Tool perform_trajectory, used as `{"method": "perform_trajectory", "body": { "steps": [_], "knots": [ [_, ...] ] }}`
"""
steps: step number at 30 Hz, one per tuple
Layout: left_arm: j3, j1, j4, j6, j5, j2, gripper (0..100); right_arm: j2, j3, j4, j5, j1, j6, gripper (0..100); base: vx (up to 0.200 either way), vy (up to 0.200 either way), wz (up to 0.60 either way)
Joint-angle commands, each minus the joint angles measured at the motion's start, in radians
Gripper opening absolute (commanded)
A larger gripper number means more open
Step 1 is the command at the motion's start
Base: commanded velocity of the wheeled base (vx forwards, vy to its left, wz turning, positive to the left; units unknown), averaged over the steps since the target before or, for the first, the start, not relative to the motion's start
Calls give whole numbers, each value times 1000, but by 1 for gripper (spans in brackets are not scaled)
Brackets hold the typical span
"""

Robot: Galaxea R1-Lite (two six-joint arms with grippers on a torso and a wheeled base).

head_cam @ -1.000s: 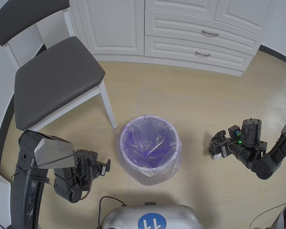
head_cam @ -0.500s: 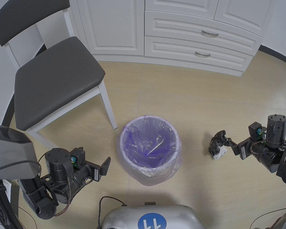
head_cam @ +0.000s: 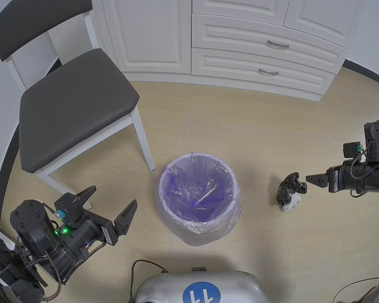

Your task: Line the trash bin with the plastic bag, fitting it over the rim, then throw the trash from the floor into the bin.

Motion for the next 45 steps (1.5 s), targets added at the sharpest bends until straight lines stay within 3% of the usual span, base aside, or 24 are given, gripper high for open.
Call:
{"method": "perform_trajectory", "body": {
  "steps": [1, 9, 14, 21, 31, 35, 37, 42, 45],
  "knots": [
    [63, -38, -1, -11, 2, -109, 100, 164, -70, -78, 34, -140, 17, 100, 0, 0, 0],
    [21, -26, -1, -8, 22, -177, 100, 468, -86, -368, 39, -247, 3, 100, 0, 0, 0],
    [-10, -34, -1, 50, 25, -224, 100, 641, -133, -492, 37, -276, 6, 100, 0, 0, 0],
    [-5, -42, -2, 60, 27, -158, 100, 771, -179, -541, 22, -276, -3, 100, 0, 0, 0],
    [-3, -45, -2, 61, 27, -157, 100, 960, -233, -748, 40, -285, 9, 100, 0, 0, 0],
    [-6, -45, -2, 61, 29, -154, 100, 978, -244, -761, 71, -279, 29, 100, 0, 0, 0],
    [-6, -45, -2, 61, 29, -152, 100, 998, -271, -761, 108, -272, 108, 100, 0, 0, 0],
    [-6, -45, -2, 61, 29, -151, 100, 1057, -323, -770, 105, -270, 123, 100, 0, 0, 0],
    [-6, -43, -2, 61, 29, -151, 100, 1129, -365, -847, 105, -270, 129, 100, 0, 0, 0]
  ]
}}
